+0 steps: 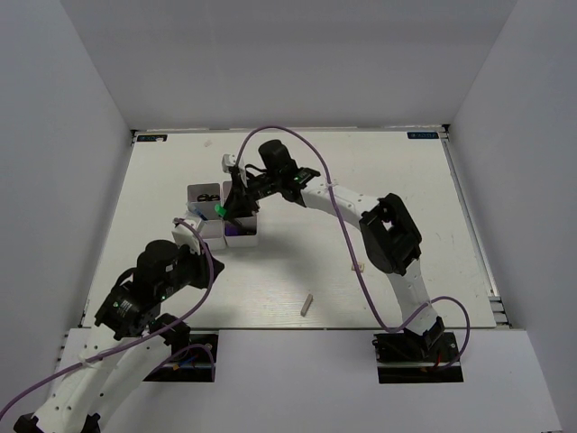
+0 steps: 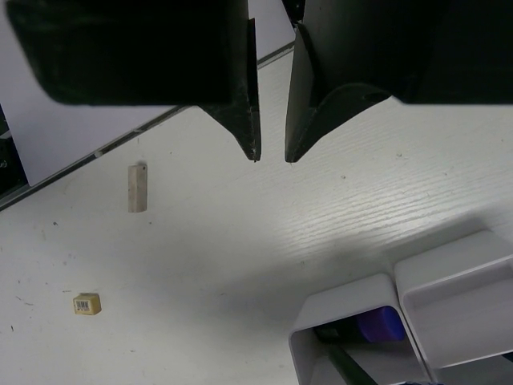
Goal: Sort the stationery into containers
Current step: Place the stationery in the storage box, then pick up the stationery from the center of the board.
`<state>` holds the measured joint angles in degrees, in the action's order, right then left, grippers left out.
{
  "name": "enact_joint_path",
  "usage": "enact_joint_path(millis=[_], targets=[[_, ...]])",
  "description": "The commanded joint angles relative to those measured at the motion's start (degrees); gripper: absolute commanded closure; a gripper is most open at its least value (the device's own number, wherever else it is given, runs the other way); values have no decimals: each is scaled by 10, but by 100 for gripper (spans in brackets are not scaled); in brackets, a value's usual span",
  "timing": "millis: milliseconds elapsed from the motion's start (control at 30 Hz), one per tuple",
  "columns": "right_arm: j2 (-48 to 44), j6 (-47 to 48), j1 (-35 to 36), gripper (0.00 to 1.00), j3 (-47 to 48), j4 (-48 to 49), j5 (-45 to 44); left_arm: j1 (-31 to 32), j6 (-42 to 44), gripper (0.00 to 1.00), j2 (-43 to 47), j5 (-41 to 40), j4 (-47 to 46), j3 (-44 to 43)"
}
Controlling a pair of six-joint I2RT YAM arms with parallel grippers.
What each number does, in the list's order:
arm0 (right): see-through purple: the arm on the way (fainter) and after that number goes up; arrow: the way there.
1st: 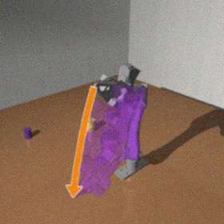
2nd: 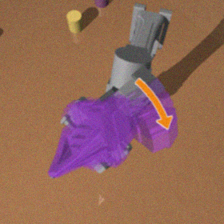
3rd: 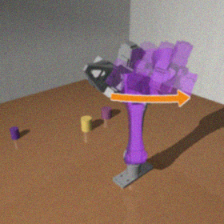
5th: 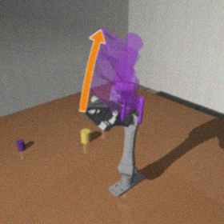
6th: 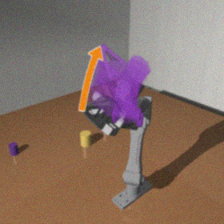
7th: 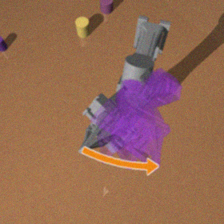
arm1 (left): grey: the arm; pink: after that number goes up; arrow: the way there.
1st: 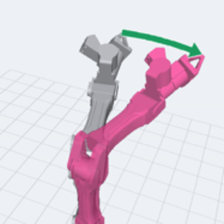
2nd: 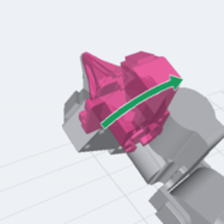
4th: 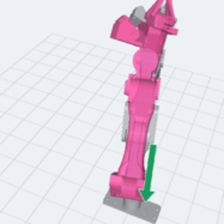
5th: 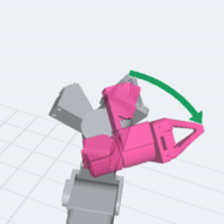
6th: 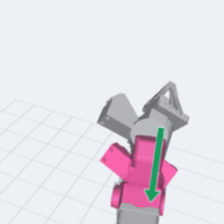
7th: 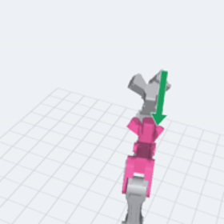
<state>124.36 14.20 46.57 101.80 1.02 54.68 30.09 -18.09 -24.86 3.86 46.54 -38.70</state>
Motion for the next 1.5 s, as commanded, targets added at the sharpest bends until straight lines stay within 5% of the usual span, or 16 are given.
enact_joint_path(millis=[0,100,433,600,700,733,867,900,1000,1033,1100,1200,1267,1400,1467], targets=[[-6,60,-3,98,-1,-30,-11,-4,-6,70,10,-3,4,8],[-16,134,-3,80,-11,-80,-26,-3,-6,70,10,0,2,10],[-49,174,-5,49,-27,-145,-43,-5,-18,70,0,10,-1,13],[-98,153,-10,38,-19,-179,-40,-5,-17,98,-33,44,-3,2],[-124,103,-16,54,8,-235,-69,-4,-14,100,-59,83,-19,-10],[-135,93,-18,96,25,-252,-110,-4,-16,100,-85,92,-22,-17],[-206,22,-24,100,3,-325,-384,10,-27,100,-162,146,-60,-32],[-218,25,-28,100,-29,-343,-472,40,-27,97,-177,143,-69,-34],[-258,24,-72,44,-98,-430,-512,100,-21,75,-286,118,-81,-68],[-267,22,-83,40,-113,-459,-502,134,-17,63,-307,86,-81,-77],[-294,-2,-132,44,-152,-545,-471,185,-14,44,-387,66,-78,-110],[-381,-22,-169,81,-272,-531,-458,253,-24,27,-455,-3,-93,-129],[-449,-34,-184,93,-363,-488,-459,288,-44,22,-481,-34,-120,-125],[-497,-71,-205,65,-450,-444,-470,325,-77,22,-543,-72,-153,-131],[-511,-78,-221,61,-491,-416,-459,344,-83,22,-577,-94,-166,-146]])
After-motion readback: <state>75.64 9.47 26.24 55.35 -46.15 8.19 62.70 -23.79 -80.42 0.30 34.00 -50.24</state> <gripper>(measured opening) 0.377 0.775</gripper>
